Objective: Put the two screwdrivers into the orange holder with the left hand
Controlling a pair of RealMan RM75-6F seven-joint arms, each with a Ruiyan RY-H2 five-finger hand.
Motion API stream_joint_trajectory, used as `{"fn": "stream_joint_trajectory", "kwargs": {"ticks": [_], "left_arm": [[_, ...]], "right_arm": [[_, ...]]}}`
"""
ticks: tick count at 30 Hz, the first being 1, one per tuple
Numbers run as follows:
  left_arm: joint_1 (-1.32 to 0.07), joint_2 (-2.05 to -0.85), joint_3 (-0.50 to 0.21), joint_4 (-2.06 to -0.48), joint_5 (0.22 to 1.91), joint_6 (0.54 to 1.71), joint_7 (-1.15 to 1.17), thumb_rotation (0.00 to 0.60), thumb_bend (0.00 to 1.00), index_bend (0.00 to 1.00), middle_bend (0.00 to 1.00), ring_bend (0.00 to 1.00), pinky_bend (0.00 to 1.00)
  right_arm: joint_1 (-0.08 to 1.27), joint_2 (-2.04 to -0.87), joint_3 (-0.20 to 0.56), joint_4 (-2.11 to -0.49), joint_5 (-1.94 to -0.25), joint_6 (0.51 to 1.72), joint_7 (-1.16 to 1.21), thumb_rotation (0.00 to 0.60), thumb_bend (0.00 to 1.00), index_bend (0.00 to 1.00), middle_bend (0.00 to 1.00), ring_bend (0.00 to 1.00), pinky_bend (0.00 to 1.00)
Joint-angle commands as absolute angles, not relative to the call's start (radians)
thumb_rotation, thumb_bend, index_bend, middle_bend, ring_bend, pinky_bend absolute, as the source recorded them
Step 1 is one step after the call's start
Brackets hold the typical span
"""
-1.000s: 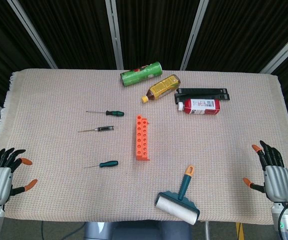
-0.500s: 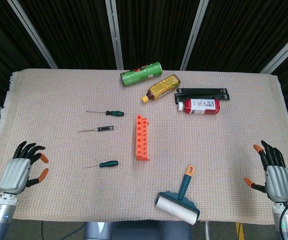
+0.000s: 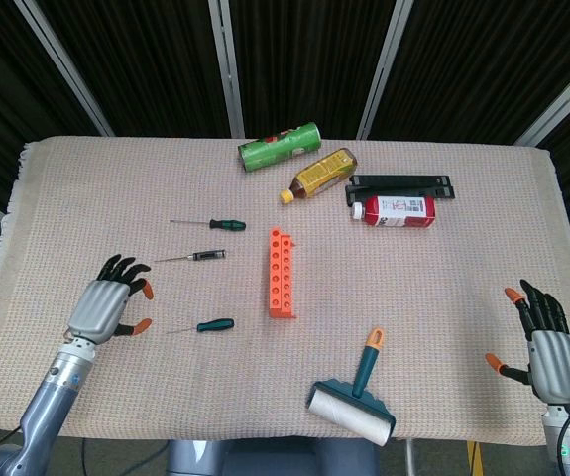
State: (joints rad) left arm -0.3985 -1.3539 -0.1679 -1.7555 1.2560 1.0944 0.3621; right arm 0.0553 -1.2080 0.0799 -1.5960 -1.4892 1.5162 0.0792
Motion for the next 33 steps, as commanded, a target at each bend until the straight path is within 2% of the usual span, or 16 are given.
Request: {"fn": "stream_joint_trajectory", "kwargs": {"ticks": [1,5,10,25,33], "left_arm": [[-0.456,-1.406,-0.182,-1.729,1.199,1.030,0.404,0.600,0.32,0.46,0.16,0.05,0.00],[-0.514,-1.462,-0.190,-1.717,1.134,0.976,0.450,0.600,0.33,0.44,0.14,0.03,0.00],[-0.566,-1.516,-0.186,-1.721,1.068,0.960,0.509,0.600,0.25,0.44,0.13,0.01,0.00],[-0.646,-1.695,-0.161,-1.626,0.936,1.028,0.664,0.600,0.24,0.42,0.12,0.00,0.00],[-0.665,-1.742,-0.156,-1.579,0.878,1.040,0.681,0.600,0.23,0.41,0.10,0.00,0.00]], "right_arm": [[0.055,-1.206,0.078,-1.597,-1.493,1.516,0.084,0.600,0.00,0.10,0.00,0.00,0.00],[0.053,-1.203,0.077,-1.597,-1.498,1.522,0.089,0.600,0.00,0.10,0.00,0.00,0.00],[0.050,-1.202,0.077,-1.598,-1.500,1.526,0.091,0.600,0.00,0.10,0.00,0.00,0.00],[0.048,-1.196,0.077,-1.599,-1.499,1.523,0.100,0.600,0.00,0.10,0.00,0.00,0.00],[0.049,-1.194,0.077,-1.596,-1.498,1.518,0.111,0.600,0.00,0.10,0.00,0.00,0.00]]}}
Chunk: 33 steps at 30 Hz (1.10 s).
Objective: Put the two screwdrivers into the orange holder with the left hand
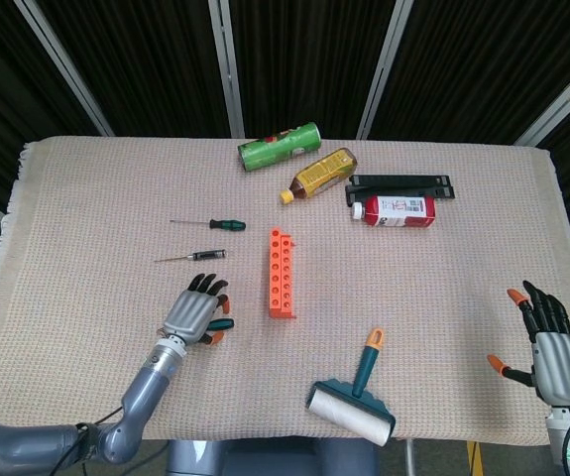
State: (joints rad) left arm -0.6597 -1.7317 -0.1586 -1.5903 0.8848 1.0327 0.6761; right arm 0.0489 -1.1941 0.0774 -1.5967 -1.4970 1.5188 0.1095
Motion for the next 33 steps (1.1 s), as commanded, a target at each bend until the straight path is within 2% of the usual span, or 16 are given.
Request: {"fn": "stream_joint_trajectory", "kwargs": {"ticks": [1,33], "left_arm": [[-0.667,-1.746,-0.155,-1.575,0.875,1.042,0.682,0.600,0.23,0.41,0.10,0.00,0.00],[-0.690,-1.786,-0.139,-1.552,0.865,1.067,0.636,0.600,0.31,0.46,0.09,0.00,0.00]], "right_arm": [[0.049,-1.194,0.077,-1.596,-1.498,1.517,0.112,0.600,0.00,0.10,0.00,0.00,0.00],[0.051,-1.185,0.074,-1.596,-1.489,1.497,0.133,0.600,0.00,0.10,0.00,0.00,0.00]]}}
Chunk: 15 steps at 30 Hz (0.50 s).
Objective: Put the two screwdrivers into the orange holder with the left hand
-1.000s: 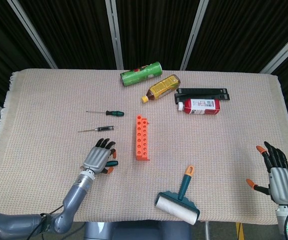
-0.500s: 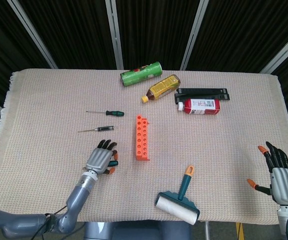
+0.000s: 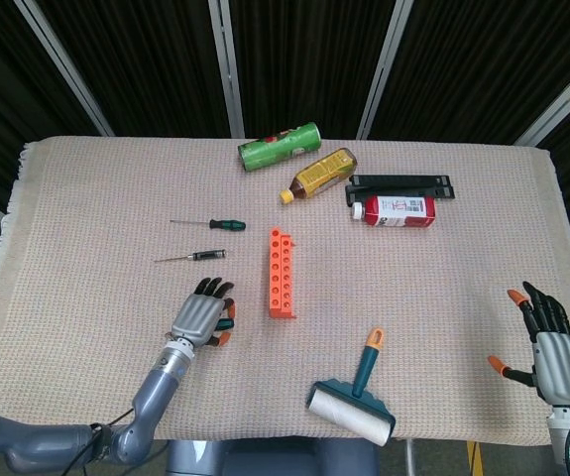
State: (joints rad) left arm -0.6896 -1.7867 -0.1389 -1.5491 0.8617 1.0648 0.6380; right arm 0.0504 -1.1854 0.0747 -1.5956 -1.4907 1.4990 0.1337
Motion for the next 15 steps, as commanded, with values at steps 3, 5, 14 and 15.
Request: {"fn": "stream_joint_trajectory", "kwargs": {"ticks": [3,5,14,15], "left_arm": [[-0.691,-1.785,-0.137,-1.556,0.871,1.073,0.636,0.600,0.32,0.47,0.09,0.00,0.00],[-0.691,-1.785,-0.138,-1.558,0.871,1.076,0.634,0.600,0.33,0.48,0.09,0.00,0.00],[-0.696,-1.788,-0.133,-1.550,0.858,1.075,0.641,0.600,0.37,0.51,0.11,0.00,0.00],[-0.696,-1.786,-0.133,-1.550,0.854,1.074,0.640,0.600,0.37,0.51,0.11,0.00,0.00]], "right_arm": [[0.051,-1.182,0.074,-1.599,-1.485,1.492,0.134,0.600,0.00,0.10,0.00,0.00,0.00],[0.051,-1.181,0.074,-1.599,-1.482,1.489,0.134,0.600,0.00,0.10,0.00,0.00,0.00],[0.053,-1.181,0.074,-1.599,-1.478,1.483,0.136,0.600,0.00,0.10,0.00,0.00,0.00],[0.054,-1.181,0.074,-1.599,-1.478,1.482,0.135,0.600,0.00,0.10,0.00,0.00,0.00]]}}
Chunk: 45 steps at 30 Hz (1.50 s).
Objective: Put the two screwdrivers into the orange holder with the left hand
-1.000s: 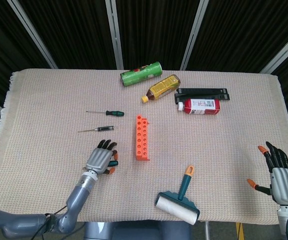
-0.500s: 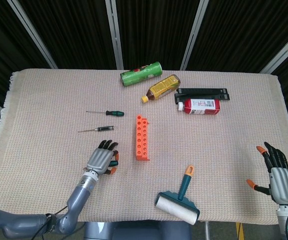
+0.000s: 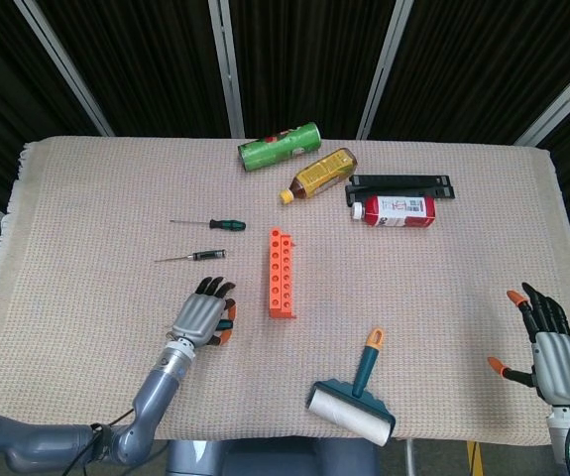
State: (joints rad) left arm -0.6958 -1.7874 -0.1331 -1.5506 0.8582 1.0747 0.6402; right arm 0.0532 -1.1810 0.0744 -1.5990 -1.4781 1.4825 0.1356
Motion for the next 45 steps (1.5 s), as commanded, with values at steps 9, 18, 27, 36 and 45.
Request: {"fn": "stream_joint_trajectory", "kwargs": {"ticks": [9,18,27,36,45], "left_arm": [[-0.669,-1.716,-0.182,-1.665,0.933,1.075,0.477,0.600,0.48,0.57,0.16,0.00,0.00],[-0.614,-1.561,-0.318,-1.848,1.060,1.018,0.049,0.600,0.53,0.61,0.25,0.06,0.02],[-0.593,-1.572,-0.402,-1.783,1.221,0.970,-0.476,0.600,0.59,0.61,0.27,0.08,0.08],[-0.635,-1.593,-0.425,-1.714,1.271,0.927,-0.702,0.600,0.59,0.61,0.27,0.08,0.08],[-0.681,-1.609,-0.430,-1.695,1.266,0.919,-0.714,0.600,0.59,0.61,0.27,0.08,0.08]], "right_arm": [[0.054,-1.183,0.076,-1.596,-1.478,1.483,0.137,0.600,0.00,0.10,0.00,0.00,0.00],[0.055,-1.183,0.076,-1.592,-1.481,1.484,0.144,0.600,0.00,0.10,0.00,0.00,0.00],[0.054,-1.181,0.076,-1.591,-1.480,1.483,0.152,0.600,0.00,0.10,0.00,0.00,0.00],[0.058,-1.182,0.080,-1.586,-1.467,1.470,0.159,0.600,0.00,0.10,0.00,0.00,0.00],[0.061,-1.181,0.084,-1.581,-1.454,1.459,0.167,0.600,0.00,0.10,0.00,0.00,0.00]]}}
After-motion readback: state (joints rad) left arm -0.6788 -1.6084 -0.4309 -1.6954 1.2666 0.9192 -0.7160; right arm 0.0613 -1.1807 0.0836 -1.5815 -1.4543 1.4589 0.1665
